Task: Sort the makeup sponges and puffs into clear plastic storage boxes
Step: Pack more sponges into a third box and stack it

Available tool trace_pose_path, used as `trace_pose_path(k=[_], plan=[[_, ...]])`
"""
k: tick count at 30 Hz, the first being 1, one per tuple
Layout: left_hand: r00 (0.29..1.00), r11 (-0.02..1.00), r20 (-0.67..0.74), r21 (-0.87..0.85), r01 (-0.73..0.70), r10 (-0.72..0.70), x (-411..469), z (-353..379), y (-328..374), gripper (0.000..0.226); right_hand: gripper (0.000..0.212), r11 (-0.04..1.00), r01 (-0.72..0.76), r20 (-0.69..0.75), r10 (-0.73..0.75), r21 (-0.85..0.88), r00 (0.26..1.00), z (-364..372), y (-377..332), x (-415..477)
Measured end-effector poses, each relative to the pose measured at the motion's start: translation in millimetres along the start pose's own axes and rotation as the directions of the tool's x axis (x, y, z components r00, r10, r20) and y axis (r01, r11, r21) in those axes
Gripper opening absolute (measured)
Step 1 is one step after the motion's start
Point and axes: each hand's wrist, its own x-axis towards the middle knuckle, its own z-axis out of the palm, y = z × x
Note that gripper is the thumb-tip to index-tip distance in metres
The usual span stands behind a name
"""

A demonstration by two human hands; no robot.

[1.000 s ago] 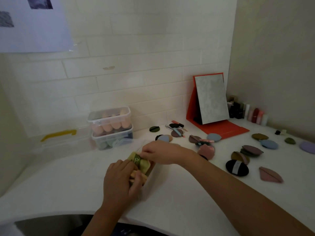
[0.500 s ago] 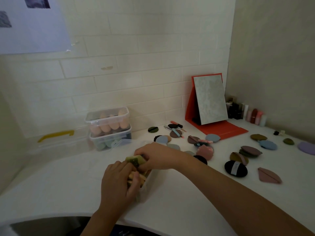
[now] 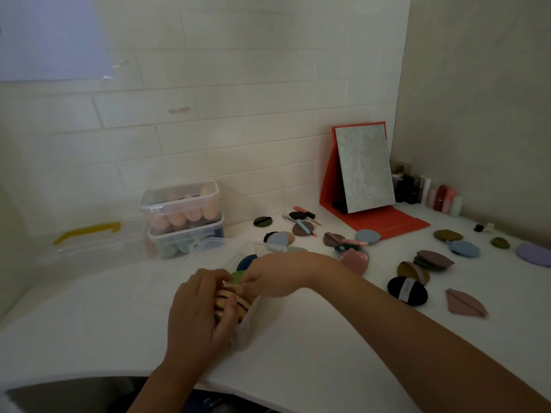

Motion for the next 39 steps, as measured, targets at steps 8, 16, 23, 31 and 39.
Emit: trace_pose_path(k=[8, 16, 23, 31, 39], plan=[[0.998, 0.999, 0.049, 0.043, -0.032, 0.03, 2, -4, 2, 0.04, 0.032, 0.989, 0.049, -0.115, -0.033, 0.137, 0.993, 4, 5, -2], [0.999, 1.0, 0.035, 0.002, -0.013, 0.012, -3, -4, 4, 0.033, 0.018, 0.848, 0.097, -0.347, 0.107, 0.521, 0.932, 8, 18, -44], [0.994, 0.996, -0.104, -0.076, -0.041, 0.033, -19, -8, 30, 0.034, 0.015, 0.771, -0.021, -0.592, 0.506, 0.637, 0.627, 4, 97, -98], [0.997, 0.989, 0.009, -0.132, -0.072, 0.074, -19, 13, 56, 0.033, 0.046, 0.411, -0.706, -0.488, 0.866, 0.576, 0.106, 46, 238, -155], [0.994, 0.992, 0.052, -0.085, -0.096, 0.1, -12, 22, 69, 0.034, 0.054, 0.304, -0.827, -0.435, 0.897, 0.472, 0.081, 65, 283, -181]])
